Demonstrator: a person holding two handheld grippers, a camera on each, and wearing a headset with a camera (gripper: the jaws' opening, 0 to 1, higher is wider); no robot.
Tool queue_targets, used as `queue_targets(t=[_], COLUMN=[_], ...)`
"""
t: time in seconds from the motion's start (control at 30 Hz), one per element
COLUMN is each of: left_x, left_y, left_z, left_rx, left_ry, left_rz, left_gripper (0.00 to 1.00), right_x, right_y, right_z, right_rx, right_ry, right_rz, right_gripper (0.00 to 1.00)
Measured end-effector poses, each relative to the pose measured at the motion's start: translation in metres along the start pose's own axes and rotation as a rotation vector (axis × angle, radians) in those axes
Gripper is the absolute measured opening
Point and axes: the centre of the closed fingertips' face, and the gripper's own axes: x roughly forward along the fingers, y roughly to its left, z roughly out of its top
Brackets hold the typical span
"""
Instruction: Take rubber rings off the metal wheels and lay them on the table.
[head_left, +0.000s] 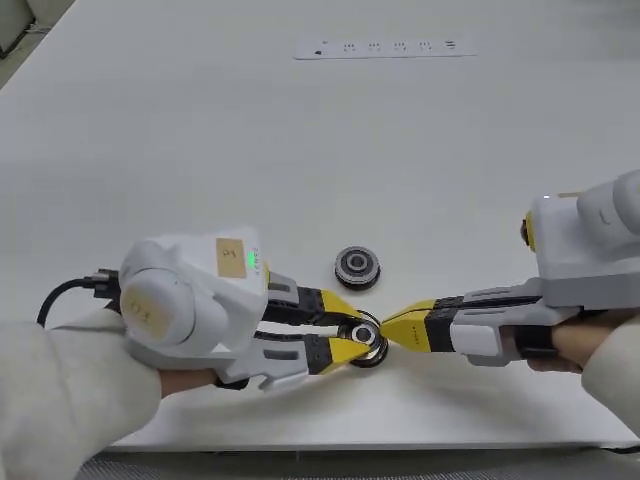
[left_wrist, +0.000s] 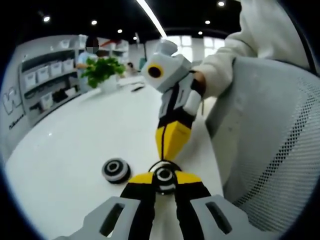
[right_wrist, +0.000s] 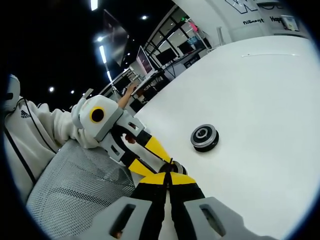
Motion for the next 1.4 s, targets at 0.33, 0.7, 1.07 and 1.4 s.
queue_targets(t=[0.33, 0.7, 1.07, 1.4], left_x=[-0.01, -0.031, -0.054, -0.083], left_y=[-0.009, -0.006, -0.005, 0.003], left_z=[0.007, 0.025, 0.035, 0.044], left_rx=[-0.015, -0.008, 0.008, -0.014], left_ry=[-0.001, -0.031, -0.042, -0.072], left_rz=[-0.03, -0.015, 0.016, 0.082], left_gripper=[0.23, 0.34, 0.54, 0.71], right_x=[-0.002, -0.008, -0.017, -0.023], right_y=[0.007, 0.013, 0.018, 0.024], right_z=[0.004, 0.012, 0.024, 0.033], right_rx=[-0.017, -0.034, -0.042, -0.053], right_ry=[0.0, -0.021, -0.06, -0.084], right_rz=[0.01, 0.009, -0.004, -0.007], right_gripper=[0.0, 0.0, 0.0, 0.0])
